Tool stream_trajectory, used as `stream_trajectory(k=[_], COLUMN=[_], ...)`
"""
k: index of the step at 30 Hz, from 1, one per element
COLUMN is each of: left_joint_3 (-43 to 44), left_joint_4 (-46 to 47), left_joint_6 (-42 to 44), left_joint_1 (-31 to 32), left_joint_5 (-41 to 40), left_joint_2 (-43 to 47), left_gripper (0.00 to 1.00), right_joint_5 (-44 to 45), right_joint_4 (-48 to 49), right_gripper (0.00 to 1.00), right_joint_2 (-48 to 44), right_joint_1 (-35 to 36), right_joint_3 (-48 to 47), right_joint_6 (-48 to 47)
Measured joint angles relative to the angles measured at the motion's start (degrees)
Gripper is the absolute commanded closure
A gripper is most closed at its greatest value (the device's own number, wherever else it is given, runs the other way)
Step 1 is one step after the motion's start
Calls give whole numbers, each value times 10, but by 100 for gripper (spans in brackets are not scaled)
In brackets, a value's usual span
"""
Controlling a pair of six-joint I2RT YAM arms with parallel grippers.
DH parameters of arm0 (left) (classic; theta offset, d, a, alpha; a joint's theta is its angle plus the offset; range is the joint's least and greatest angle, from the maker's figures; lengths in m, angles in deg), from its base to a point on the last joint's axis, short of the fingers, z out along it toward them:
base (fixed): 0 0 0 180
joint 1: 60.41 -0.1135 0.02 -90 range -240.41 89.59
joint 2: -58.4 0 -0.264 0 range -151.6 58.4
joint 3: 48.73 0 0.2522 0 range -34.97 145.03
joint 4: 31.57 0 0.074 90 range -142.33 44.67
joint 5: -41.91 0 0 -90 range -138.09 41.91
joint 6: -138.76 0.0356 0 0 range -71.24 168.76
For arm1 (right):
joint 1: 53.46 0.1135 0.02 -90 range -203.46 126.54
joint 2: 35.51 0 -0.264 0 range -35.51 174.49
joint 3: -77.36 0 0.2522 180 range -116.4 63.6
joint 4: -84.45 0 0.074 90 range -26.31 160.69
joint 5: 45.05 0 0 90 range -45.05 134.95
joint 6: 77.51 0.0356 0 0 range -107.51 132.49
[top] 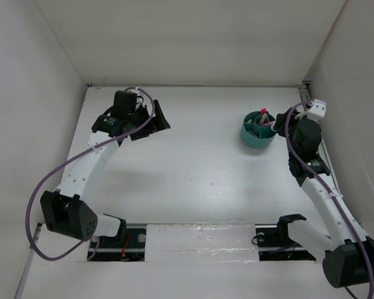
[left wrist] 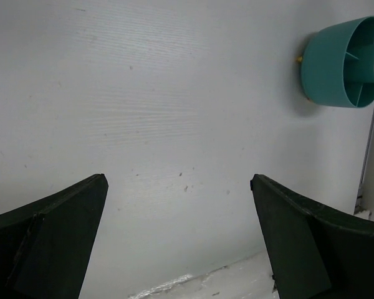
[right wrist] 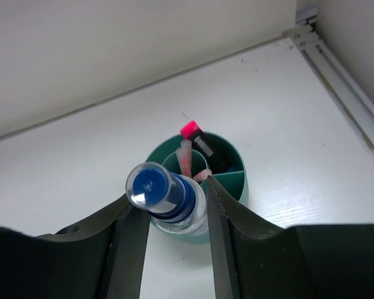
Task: Sort the stationery into containers
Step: Place the stationery in the storage box.
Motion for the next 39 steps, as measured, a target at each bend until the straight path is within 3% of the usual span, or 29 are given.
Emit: stream_trajectory(k=[16, 23, 39], left_joint_3=[-96, -104, -104], left_joint_4=[42, 46, 54], left_joint_6=[9, 10, 15], left_joint_1=[0, 0, 0], left_joint_5=[-13, -20, -12], left_joint_2=[-12, -10, -9], left_gripper=[0, 0, 0], right_joint_5=[-8, -19, -34], right_joint_4=[14, 29, 80], right_gripper=[100, 100, 100], right_joint_2=[68, 125, 163], right_joint_1=[-26, -29, -29], right_joint_3=[31, 30, 26], right_joint_6=[24, 24, 24])
